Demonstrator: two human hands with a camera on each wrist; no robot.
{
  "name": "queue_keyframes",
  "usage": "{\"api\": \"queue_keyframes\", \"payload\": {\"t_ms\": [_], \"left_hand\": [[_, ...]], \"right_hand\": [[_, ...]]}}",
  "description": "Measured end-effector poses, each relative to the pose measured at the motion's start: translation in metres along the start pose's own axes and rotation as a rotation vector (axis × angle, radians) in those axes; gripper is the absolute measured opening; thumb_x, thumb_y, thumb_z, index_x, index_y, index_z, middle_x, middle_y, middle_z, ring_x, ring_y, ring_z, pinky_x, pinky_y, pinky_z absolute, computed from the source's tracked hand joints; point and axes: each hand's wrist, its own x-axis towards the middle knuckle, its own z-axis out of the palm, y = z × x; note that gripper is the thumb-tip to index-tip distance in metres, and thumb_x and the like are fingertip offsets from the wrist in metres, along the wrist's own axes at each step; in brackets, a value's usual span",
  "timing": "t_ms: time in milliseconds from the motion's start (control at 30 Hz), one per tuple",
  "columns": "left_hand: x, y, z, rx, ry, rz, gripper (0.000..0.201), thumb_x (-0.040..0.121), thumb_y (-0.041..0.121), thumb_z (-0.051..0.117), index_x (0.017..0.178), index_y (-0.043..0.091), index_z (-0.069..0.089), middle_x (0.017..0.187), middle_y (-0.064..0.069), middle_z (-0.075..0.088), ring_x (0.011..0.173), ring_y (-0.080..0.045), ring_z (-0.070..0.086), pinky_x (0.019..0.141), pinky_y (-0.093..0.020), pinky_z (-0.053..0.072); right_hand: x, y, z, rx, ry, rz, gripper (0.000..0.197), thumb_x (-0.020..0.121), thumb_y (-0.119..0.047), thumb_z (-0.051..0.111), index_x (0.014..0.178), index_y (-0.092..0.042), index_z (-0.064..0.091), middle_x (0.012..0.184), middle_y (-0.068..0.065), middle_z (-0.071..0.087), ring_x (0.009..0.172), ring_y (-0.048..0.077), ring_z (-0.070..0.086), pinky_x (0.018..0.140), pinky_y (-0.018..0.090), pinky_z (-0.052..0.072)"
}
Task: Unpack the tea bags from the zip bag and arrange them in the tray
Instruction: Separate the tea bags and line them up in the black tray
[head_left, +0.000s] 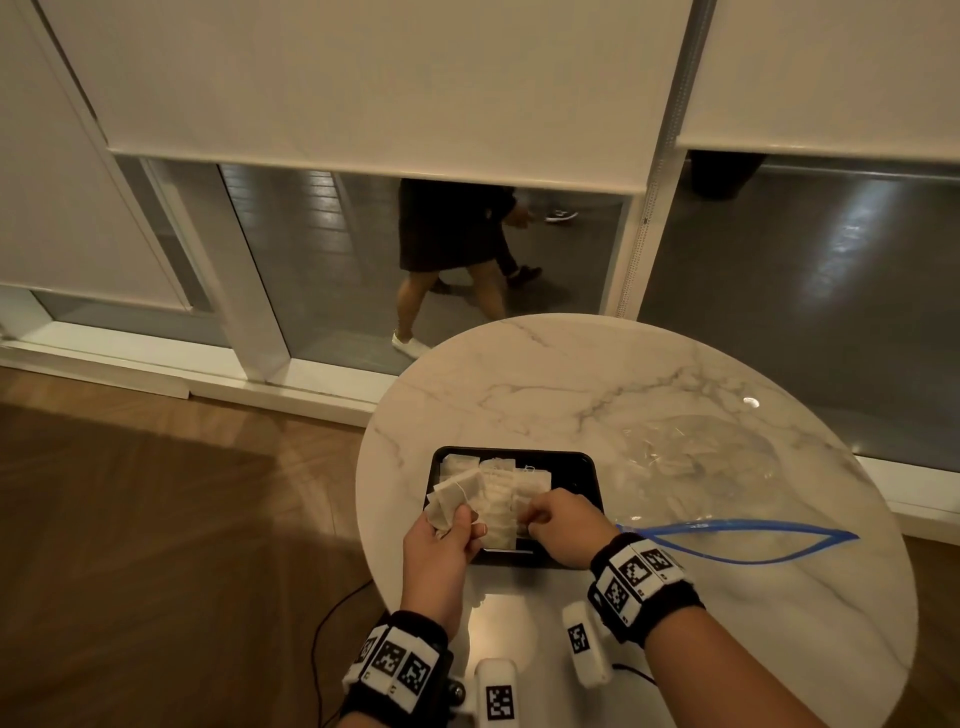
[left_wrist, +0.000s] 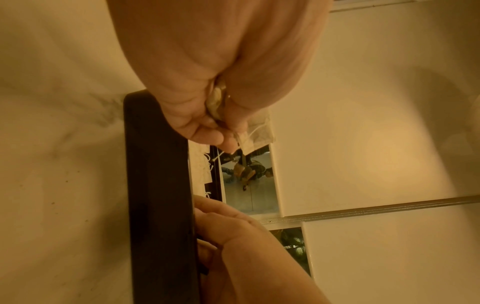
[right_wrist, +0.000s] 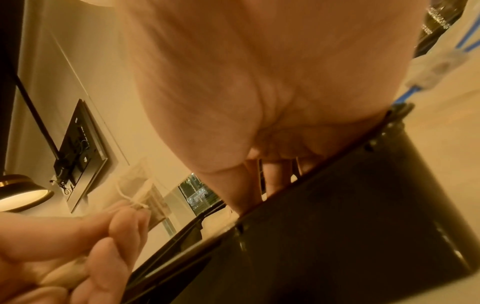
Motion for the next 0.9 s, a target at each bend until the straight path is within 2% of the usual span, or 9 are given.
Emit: {"api": "queue_keyframes", "payload": {"t_ms": [100, 233, 300, 400, 500, 600, 733, 833, 900], "left_hand": [[-0.003, 0.004, 0.001, -0.001, -0.024, -0.018, 0.018, 0.102, 0.011, 0.055, 0.114, 0.004, 0.066, 0.092, -0.011, 0.063, 0.075, -0.014, 0.06, 0.074, -0.03, 0.051], [-0.009, 0.009, 0.006, 0.029, -0.061, -0.045, 0.019, 0.103, 0.015, 0.055, 0.117, 0.01, 0.067, 0.089, -0.006, 0.067, 0.074, -0.014, 0.059, 0.068, -0.029, 0.05], [-0.014, 0.01, 0.01, 0.052, -0.107, -0.067, 0.019, 0.103, 0.016, 0.055, 0.117, 0.014, 0.068, 0.086, -0.004, 0.068, 0.071, -0.013, 0.058, 0.065, -0.028, 0.048], [-0.024, 0.011, 0.017, 0.151, -0.178, -0.068, 0.018, 0.104, 0.022, 0.054, 0.113, 0.016, 0.068, 0.085, -0.004, 0.066, 0.07, -0.014, 0.057, 0.065, -0.029, 0.045], [-0.033, 0.008, 0.024, 0.253, -0.249, -0.05, 0.02, 0.104, 0.028, 0.054, 0.112, 0.019, 0.07, 0.084, -0.003, 0.065, 0.073, -0.016, 0.057, 0.069, -0.032, 0.044], [-0.04, 0.008, 0.031, 0.343, -0.3, -0.009, 0.021, 0.104, 0.03, 0.053, 0.113, 0.021, 0.07, 0.081, -0.001, 0.065, 0.071, -0.015, 0.058, 0.069, -0.031, 0.045], [-0.047, 0.01, 0.036, 0.432, -0.358, 0.069, 0.022, 0.105, 0.032, 0.05, 0.115, 0.026, 0.068, 0.075, 0.018, 0.067, 0.067, 0.004, 0.059, 0.064, -0.016, 0.046], [-0.054, 0.013, 0.04, 0.463, -0.39, 0.103, 0.021, 0.106, 0.034, 0.045, 0.116, 0.039, 0.063, 0.09, 0.035, 0.07, 0.085, 0.018, 0.062, 0.078, -0.013, 0.049], [-0.057, 0.015, 0.043, 0.452, -0.376, 0.092, 0.023, 0.106, 0.037, 0.043, 0.116, 0.042, 0.063, 0.101, 0.037, 0.069, 0.101, 0.013, 0.063, 0.089, -0.022, 0.052]], "right_hand": [[-0.008, 0.0, -0.008, 0.152, 0.097, -0.038, 0.02, 0.097, -0.02, 0.06, 0.112, -0.025, 0.071, 0.105, -0.009, 0.068, 0.098, 0.007, 0.062, 0.086, 0.021, 0.047], [-0.028, -0.005, -0.016, 0.395, 0.233, -0.103, 0.012, 0.097, -0.026, 0.062, 0.094, -0.035, 0.069, 0.094, -0.013, 0.071, 0.09, 0.003, 0.066, 0.08, 0.022, 0.053], [-0.043, -0.01, -0.016, 0.517, 0.219, -0.153, 0.009, 0.097, -0.033, 0.061, 0.097, -0.035, 0.07, 0.095, -0.013, 0.073, 0.089, -0.001, 0.067, 0.075, 0.019, 0.051], [-0.055, -0.007, -0.012, 0.597, 0.226, -0.166, 0.014, 0.093, -0.04, 0.066, 0.106, -0.037, 0.07, 0.1, -0.013, 0.072, 0.093, -0.001, 0.067, 0.076, 0.021, 0.054], [-0.061, -0.003, -0.011, 0.636, 0.26, -0.171, 0.013, 0.091, -0.035, 0.07, 0.103, -0.038, 0.07, 0.097, -0.011, 0.073, 0.092, 0.004, 0.068, 0.076, 0.025, 0.055], [-0.071, -0.004, -0.014, 0.667, 0.276, -0.221, 0.009, 0.092, -0.024, 0.07, 0.097, -0.03, 0.072, 0.093, -0.009, 0.074, 0.088, 0.004, 0.069, 0.071, 0.018, 0.051], [-0.079, -0.003, -0.017, 0.74, 0.325, -0.213, 0.008, 0.092, -0.017, 0.07, 0.096, -0.024, 0.074, 0.089, -0.005, 0.076, 0.083, 0.007, 0.071, 0.069, 0.02, 0.053], [-0.082, -0.002, -0.017, 0.773, 0.35, -0.183, 0.008, 0.091, -0.019, 0.07, 0.097, -0.022, 0.074, 0.086, -0.003, 0.076, 0.081, 0.011, 0.072, 0.069, 0.023, 0.055], [-0.082, 0.0, -0.016, 0.801, 0.368, -0.167, 0.007, 0.091, -0.017, 0.071, 0.096, -0.021, 0.074, 0.083, 0.0, 0.076, 0.079, 0.014, 0.072, 0.068, 0.024, 0.055]]}}
